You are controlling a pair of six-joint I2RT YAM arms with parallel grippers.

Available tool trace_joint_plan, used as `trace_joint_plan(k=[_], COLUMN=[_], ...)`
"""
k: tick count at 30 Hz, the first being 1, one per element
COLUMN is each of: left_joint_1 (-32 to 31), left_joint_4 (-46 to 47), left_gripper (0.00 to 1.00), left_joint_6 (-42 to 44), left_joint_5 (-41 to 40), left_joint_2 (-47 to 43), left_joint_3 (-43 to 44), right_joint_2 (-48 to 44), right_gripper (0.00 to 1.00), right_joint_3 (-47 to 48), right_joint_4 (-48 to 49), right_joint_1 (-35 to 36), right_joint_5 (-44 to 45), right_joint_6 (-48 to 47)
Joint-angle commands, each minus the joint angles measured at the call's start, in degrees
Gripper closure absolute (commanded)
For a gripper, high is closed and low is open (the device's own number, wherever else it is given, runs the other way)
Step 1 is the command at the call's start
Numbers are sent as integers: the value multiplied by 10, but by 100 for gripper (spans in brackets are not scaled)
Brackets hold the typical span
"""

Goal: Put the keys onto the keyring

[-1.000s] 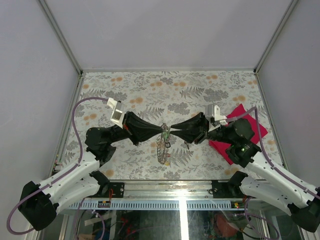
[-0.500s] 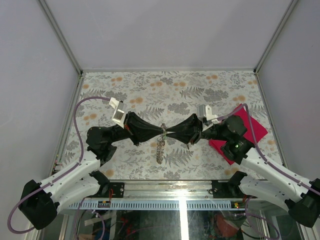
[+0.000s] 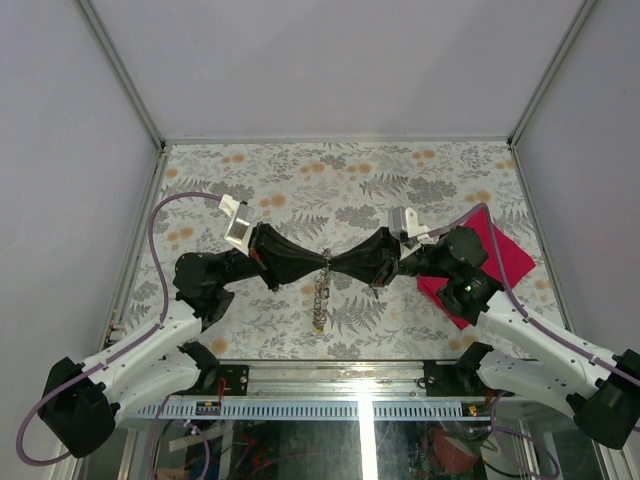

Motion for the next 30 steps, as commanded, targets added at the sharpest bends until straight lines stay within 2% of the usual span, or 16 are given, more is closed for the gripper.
trace_joint_plan(k=[1, 8, 14, 18, 22, 26, 30], left_joint_1=[2, 2, 2, 2, 2, 2, 2], left_joint_4=[69, 69, 70, 59, 16, -37, -81], left_gripper=[100, 100, 100, 100, 93, 77, 71], left_joint_6=[-6, -5, -5, 0, 22, 55, 81], left_joint_5=[-1, -1, -1, -3, -8, -26, -44], left_joint_2=[-2, -2, -1, -7, -22, -46, -65], left_joint_3=[25, 24, 23, 23, 25, 25, 27], right_joint_2=[10, 18, 24, 16, 0, -12, 2], right_gripper=[82, 84, 99, 100, 100, 100, 100], right_joint_3=[33, 35, 38, 46, 82, 140, 209], right_joint_4=[45, 55, 58, 35, -94, -264, -431], right_joint_1=[-1, -1, -1, -1, -1, -1, -1], right_joint_5=[-14, -20, -22, -15, -9, 8, 16], right_joint_6=[9, 19, 28, 17, -43, -132, -197])
